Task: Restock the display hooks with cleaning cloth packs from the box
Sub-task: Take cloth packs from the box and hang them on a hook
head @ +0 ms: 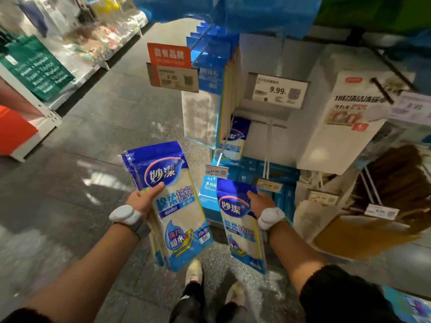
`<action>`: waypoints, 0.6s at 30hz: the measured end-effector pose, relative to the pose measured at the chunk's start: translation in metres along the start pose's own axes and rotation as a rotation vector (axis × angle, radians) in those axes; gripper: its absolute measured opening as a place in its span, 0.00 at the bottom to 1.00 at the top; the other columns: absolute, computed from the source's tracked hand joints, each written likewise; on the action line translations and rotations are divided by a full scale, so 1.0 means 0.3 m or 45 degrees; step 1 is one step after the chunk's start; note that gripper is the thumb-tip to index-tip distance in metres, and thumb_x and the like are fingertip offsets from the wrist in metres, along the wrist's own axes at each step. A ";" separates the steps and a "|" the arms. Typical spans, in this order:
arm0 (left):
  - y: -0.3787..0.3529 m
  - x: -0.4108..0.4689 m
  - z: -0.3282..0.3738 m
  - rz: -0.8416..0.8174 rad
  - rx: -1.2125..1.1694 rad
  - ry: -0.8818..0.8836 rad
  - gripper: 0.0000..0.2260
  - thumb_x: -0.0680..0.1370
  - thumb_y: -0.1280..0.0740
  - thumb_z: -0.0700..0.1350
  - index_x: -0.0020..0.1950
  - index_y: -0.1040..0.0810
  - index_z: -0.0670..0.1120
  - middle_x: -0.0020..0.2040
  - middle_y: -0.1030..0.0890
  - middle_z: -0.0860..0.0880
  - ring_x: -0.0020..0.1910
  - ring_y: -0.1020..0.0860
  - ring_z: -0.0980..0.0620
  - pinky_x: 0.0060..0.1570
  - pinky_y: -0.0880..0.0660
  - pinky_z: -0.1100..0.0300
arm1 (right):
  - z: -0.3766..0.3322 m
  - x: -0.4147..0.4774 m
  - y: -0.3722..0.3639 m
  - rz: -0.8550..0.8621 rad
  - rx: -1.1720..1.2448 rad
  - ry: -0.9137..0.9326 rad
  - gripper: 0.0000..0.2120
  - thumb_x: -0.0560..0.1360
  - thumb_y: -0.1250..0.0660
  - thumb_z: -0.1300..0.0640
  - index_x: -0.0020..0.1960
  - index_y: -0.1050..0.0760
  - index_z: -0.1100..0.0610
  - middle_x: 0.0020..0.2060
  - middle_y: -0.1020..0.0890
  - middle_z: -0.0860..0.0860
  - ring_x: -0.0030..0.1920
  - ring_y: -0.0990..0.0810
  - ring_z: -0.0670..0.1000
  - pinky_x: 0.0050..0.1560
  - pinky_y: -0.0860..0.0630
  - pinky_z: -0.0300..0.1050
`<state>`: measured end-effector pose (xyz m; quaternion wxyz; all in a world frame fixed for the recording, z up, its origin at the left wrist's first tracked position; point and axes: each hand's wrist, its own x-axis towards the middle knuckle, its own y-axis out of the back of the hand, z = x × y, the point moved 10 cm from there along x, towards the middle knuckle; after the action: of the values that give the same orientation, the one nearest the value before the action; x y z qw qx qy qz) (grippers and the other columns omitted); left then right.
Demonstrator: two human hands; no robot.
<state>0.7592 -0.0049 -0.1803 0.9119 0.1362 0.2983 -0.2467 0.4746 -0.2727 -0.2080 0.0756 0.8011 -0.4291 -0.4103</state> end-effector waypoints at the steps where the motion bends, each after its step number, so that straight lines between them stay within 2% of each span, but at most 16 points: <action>1: -0.012 0.003 0.009 -0.009 -0.002 0.000 0.31 0.63 0.17 0.59 0.58 0.17 0.42 0.52 0.13 0.41 0.50 0.14 0.37 0.56 0.20 0.35 | 0.003 0.005 -0.008 -0.001 -0.023 -0.014 0.11 0.82 0.39 0.52 0.47 0.27 0.59 0.45 0.23 0.57 0.46 0.27 0.53 0.51 0.27 0.48; 4: -0.019 0.084 0.069 -0.034 0.016 0.027 0.26 0.65 0.18 0.57 0.55 0.17 0.43 0.51 0.13 0.41 0.50 0.15 0.37 0.54 0.19 0.39 | -0.013 0.074 -0.088 -0.006 -0.100 -0.095 0.09 0.82 0.41 0.55 0.47 0.27 0.58 0.53 0.19 0.64 0.48 0.26 0.56 0.51 0.30 0.46; 6: -0.037 0.110 0.096 -0.056 0.018 0.019 0.18 0.71 0.21 0.51 0.54 0.17 0.42 0.51 0.14 0.40 0.50 0.15 0.38 0.52 0.18 0.43 | -0.029 0.081 -0.110 -0.050 -0.179 -0.112 0.12 0.83 0.43 0.56 0.52 0.23 0.60 0.60 0.20 0.65 0.56 0.22 0.62 0.50 0.33 0.44; 8: -0.052 0.134 0.104 -0.072 0.017 0.037 0.15 0.73 0.22 0.48 0.55 0.17 0.42 0.51 0.14 0.40 0.49 0.15 0.38 0.52 0.18 0.43 | -0.035 0.097 -0.118 -0.053 -0.140 -0.123 0.17 0.84 0.44 0.57 0.62 0.22 0.65 0.63 0.22 0.65 0.65 0.24 0.63 0.56 0.29 0.49; 10: -0.067 0.151 0.115 -0.088 0.019 0.039 0.11 0.74 0.23 0.48 0.52 0.18 0.43 0.48 0.14 0.41 0.45 0.16 0.41 0.45 0.19 0.49 | -0.040 0.107 -0.123 -0.042 -0.056 -0.164 0.18 0.84 0.45 0.56 0.66 0.24 0.65 0.64 0.22 0.65 0.66 0.25 0.63 0.63 0.28 0.49; 12: -0.073 0.190 0.122 -0.095 0.010 0.043 0.10 0.75 0.23 0.47 0.51 0.18 0.44 0.47 0.14 0.42 0.45 0.16 0.41 0.44 0.19 0.50 | -0.068 0.130 -0.131 0.000 0.080 -0.181 0.18 0.82 0.43 0.56 0.65 0.24 0.65 0.63 0.21 0.64 0.65 0.24 0.64 0.64 0.28 0.50; 15: -0.091 0.232 0.138 -0.137 -0.037 0.039 0.13 0.73 0.22 0.47 0.54 0.17 0.44 0.50 0.13 0.40 0.51 0.15 0.36 0.54 0.18 0.41 | -0.109 0.170 -0.135 0.082 0.293 -0.180 0.19 0.76 0.38 0.52 0.59 0.21 0.64 0.60 0.20 0.66 0.62 0.22 0.66 0.63 0.24 0.55; 17: -0.106 0.243 0.142 -0.166 -0.033 0.060 0.11 0.75 0.23 0.46 0.53 0.18 0.44 0.50 0.13 0.40 0.50 0.15 0.37 0.52 0.18 0.43 | -0.120 0.194 -0.146 0.086 0.322 -0.189 0.17 0.73 0.37 0.48 0.52 0.19 0.59 0.59 0.19 0.66 0.61 0.21 0.66 0.62 0.24 0.56; 18: -0.113 0.251 0.146 -0.177 -0.038 0.075 0.09 0.76 0.24 0.45 0.52 0.18 0.44 0.50 0.13 0.40 0.49 0.15 0.37 0.51 0.18 0.44 | -0.132 0.198 -0.153 0.073 0.311 -0.200 0.15 0.75 0.37 0.48 0.51 0.18 0.56 0.59 0.19 0.66 0.61 0.21 0.66 0.62 0.24 0.56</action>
<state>0.8148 -0.0784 -0.1953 0.8855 0.1089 0.3372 -0.3007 0.5494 -0.2980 -0.2391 -0.0448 0.7572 -0.5031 -0.4142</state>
